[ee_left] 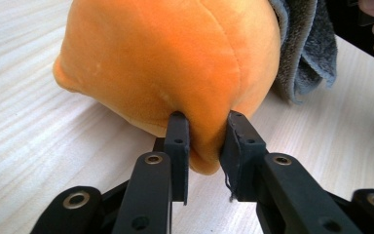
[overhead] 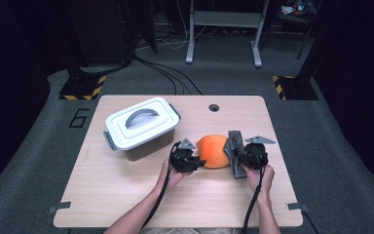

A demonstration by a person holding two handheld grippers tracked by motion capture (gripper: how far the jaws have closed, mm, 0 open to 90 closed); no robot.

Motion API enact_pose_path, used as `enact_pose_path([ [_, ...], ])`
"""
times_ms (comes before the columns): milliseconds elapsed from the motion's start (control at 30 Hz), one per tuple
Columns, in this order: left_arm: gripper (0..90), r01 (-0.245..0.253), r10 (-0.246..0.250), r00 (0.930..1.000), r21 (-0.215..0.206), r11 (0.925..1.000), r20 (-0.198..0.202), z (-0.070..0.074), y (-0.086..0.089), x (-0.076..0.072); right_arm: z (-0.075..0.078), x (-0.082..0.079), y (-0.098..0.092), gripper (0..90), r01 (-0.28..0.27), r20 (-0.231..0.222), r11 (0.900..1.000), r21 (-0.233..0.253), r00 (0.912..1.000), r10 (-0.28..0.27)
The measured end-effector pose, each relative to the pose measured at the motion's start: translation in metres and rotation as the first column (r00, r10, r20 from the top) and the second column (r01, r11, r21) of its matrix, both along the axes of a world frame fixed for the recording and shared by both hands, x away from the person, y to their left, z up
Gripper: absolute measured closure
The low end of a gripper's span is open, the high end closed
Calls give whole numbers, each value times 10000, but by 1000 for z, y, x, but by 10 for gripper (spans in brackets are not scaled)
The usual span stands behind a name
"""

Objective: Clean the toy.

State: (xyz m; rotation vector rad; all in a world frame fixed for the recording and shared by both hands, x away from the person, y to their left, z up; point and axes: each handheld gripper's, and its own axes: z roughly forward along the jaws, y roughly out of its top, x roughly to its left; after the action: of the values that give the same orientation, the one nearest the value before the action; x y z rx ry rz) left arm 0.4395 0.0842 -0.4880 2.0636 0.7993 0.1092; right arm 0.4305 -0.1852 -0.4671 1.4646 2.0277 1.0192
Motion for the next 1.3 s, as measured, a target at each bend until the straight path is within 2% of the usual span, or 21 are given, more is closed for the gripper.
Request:
enact_pose_path([
  [100, 711, -43, 41, 9997, 78, 10000, 259, 0, 0, -2, 1, 0, 2, 691, -14, -5, 10000, 39, 10000, 14],
  [167, 690, -84, 84, 9996, 20, 10000, 260, -1, 0, -3, 1, 0, 2, 690, -36, 50, 10000, -8, 10000, 36],
  [300, 605, -15, 14, 9994, 24, 10000, 356, -1, 2, -4, 1, 0, 2, 690, 4, 34, 10000, -11, 10000, -4],
  [367, 552, -3, -5, 9985, 142, 9999, 546, -2, 2, -7, 1, 0, 2, 690, 5, 32, 10000, 13, 10000, -6],
  [500, 449, -58, -10, 9947, 658, 9978, 1033, -3, -3, -14, 1, 0, 3, 690, 4, 46, 10000, 36, 10000, -4],
  [600, 422, -126, -44, 9900, 1193, 9928, 1408, -5, -9, -18, 2, 1, 3, 691, -4, 39, 10000, 37, 10000, 4],
  [733, 418, -458, 144, 9821, 1640, 9854, 1879, -5, -13, -19, 2, 0, 4, 690, -5, 41, 10000, 64, 10000, 5],
  [767, 418, -611, 222, 9774, 1806, 9817, 2102, -6, -14, -19, 2, 0, 4, 690, -6, 59, 10000, 76, 10000, 5],
  [833, 420, -682, 252, 9762, 1945, 9785, 2155, -7, -16, -19, 2, 0, 4, 690, 5, 46, 10000, 80, 10000, -5],
  [867, 423, -733, 245, 9727, 2050, 9760, 2309, -7, -17, -19, 2, 0, 4, 690, -31, 65, 10000, 82, 10000, 31],
  [900, 428, -745, 246, 9730, 2111, 9746, 2295, -7, -18, -19, 2, 0, 5, 690, -27, 85, 10000, 44, 10000, 27],
  [1000, 525, -791, 236, 9678, 2137, 9737, 2507, -8, -21, -19, 3, 0, 6, 691, -30, 106, 10000, 51, 9999, 30],
  [1067, 628, -694, 153, 9683, 2097, 9753, 2493, -8, -21, -19, 3, -1, 6, 694, -56, 132, 9999, 102, 9999, 55],
  [1133, 698, -618, 144, 9735, 2015, 9775, 2284, -7, -20, -18, 4, -2, 5, 705, -94, 161, 9996, 258, 9998, 89],
  [1167, 719, -605, 237, 9785, 1753, 9827, 2049, -6, -18, -17, 5, -4, 5, 707, -168, 200, 9991, 398, 9997, 160],
  [1200, 732, -526, 207, 9822, 1676, 9844, 1868, -5, -16, -15, 7, -6, 6, 707, -279, 314, 9988, 408, 9992, 266],
  [1300, 741, -548, 372, 9894, 1231, 9909, 1405, -2, -13, -12, 11, -9, 7, 708, -429, 424, 9974, 570, 9983, 405],
])
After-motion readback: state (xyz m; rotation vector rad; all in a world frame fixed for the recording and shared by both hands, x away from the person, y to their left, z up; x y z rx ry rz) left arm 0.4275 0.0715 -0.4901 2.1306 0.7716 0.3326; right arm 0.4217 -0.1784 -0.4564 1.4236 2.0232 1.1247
